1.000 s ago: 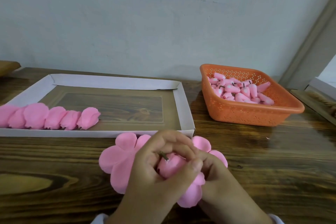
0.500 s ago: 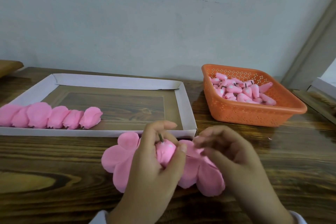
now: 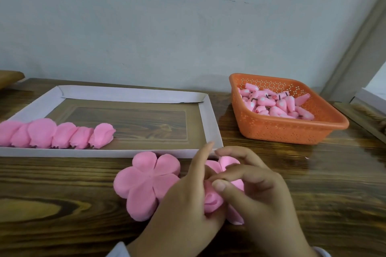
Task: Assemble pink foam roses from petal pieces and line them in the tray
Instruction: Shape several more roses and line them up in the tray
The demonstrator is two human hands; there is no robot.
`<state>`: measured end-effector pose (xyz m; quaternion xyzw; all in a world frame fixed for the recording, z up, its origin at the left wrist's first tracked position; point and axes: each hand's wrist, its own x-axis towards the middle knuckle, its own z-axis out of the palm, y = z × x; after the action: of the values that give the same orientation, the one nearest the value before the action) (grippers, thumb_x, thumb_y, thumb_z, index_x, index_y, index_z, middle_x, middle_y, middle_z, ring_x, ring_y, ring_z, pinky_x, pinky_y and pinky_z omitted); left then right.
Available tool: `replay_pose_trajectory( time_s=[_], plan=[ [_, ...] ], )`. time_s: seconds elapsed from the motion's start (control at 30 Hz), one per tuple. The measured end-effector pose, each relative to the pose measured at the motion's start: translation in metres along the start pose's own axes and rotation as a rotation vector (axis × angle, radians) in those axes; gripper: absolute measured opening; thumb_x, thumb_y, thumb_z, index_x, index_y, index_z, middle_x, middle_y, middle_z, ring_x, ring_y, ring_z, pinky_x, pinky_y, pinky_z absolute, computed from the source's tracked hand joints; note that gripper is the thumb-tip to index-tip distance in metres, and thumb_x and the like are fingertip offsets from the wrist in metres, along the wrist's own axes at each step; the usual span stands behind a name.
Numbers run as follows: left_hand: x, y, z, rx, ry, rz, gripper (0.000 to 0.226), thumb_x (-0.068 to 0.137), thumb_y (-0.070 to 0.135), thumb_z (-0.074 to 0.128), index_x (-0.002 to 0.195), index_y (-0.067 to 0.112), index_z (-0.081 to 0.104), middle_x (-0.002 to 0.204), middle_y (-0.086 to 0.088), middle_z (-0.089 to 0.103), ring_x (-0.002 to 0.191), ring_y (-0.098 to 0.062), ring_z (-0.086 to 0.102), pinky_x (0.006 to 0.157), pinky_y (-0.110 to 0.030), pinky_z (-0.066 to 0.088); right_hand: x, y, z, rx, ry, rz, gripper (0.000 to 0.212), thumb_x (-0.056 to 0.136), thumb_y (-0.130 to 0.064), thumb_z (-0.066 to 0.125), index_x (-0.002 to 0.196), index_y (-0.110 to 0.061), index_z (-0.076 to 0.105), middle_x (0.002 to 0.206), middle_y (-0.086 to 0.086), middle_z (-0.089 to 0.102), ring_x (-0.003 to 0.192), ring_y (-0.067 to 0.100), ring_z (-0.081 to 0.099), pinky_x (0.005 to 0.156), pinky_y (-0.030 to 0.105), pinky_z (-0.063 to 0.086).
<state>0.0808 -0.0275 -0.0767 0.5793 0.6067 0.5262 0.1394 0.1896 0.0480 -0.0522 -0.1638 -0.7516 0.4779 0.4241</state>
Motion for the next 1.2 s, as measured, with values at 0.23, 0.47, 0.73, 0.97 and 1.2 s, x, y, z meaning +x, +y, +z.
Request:
replay_pose_trajectory(
  time_s=[0.23,0.47,0.73,0.97,1.2],
  plan=[
    [-0.003,0.003,-0.009,0.068,0.072,0.210,0.098,0.070,0.032,0.070,0.149,0.033,0.014,0.134,0.012,0.050,0.124,-0.017,0.052,0.093,-0.019,0.044,0.001,-0.003,-0.003,-0.236,0.029,-0.073,0.013,0.066,-0.048,0.070,0.076,-0.041,0.075,0.124,-0.023,0.057,0.124,0.012,0.050,0.098,0.023,0.040],
    [-0.005,0.001,-0.002,-0.221,-0.010,0.025,0.088,0.066,0.029,0.066,0.132,0.067,0.022,0.094,0.016,0.067,0.089,-0.004,0.067,0.072,-0.018,0.054,-0.004,-0.004,0.004,-0.124,-0.110,-0.003,0.008,0.062,-0.047,0.073,0.067,-0.041,0.075,0.134,-0.027,0.050,0.137,0.004,0.034,0.104,0.037,0.032],
    [0.000,0.002,0.001,-0.255,-0.066,-0.059,0.062,0.068,0.019,0.071,0.118,0.049,0.047,0.111,0.022,0.066,0.101,-0.001,0.066,0.080,-0.013,0.050,-0.004,-0.004,0.002,0.172,0.007,0.106,0.032,0.056,-0.067,0.078,0.059,-0.035,0.073,0.121,-0.014,0.064,0.128,0.005,0.050,0.103,0.041,0.039],
    [0.001,0.002,0.003,-0.264,-0.066,-0.153,0.049,0.075,0.018,0.069,0.119,0.032,0.054,0.112,0.016,0.065,0.102,-0.004,0.065,0.084,-0.028,0.055,-0.001,-0.003,0.001,0.259,0.053,0.232,0.039,0.044,-0.058,0.086,0.056,-0.024,0.072,0.109,-0.011,0.070,0.114,0.016,0.062,0.099,0.042,0.046],
    [0.002,0.006,0.003,-0.441,-0.064,-0.183,0.048,0.076,0.005,0.066,0.121,0.015,0.053,0.109,0.002,0.068,0.090,-0.015,0.070,0.074,-0.023,0.056,0.001,-0.001,-0.002,0.304,-0.098,0.332,0.033,0.061,-0.043,0.075,0.083,-0.018,0.077,0.105,-0.006,0.071,0.092,0.011,0.068,0.068,0.018,0.051]
  ],
)
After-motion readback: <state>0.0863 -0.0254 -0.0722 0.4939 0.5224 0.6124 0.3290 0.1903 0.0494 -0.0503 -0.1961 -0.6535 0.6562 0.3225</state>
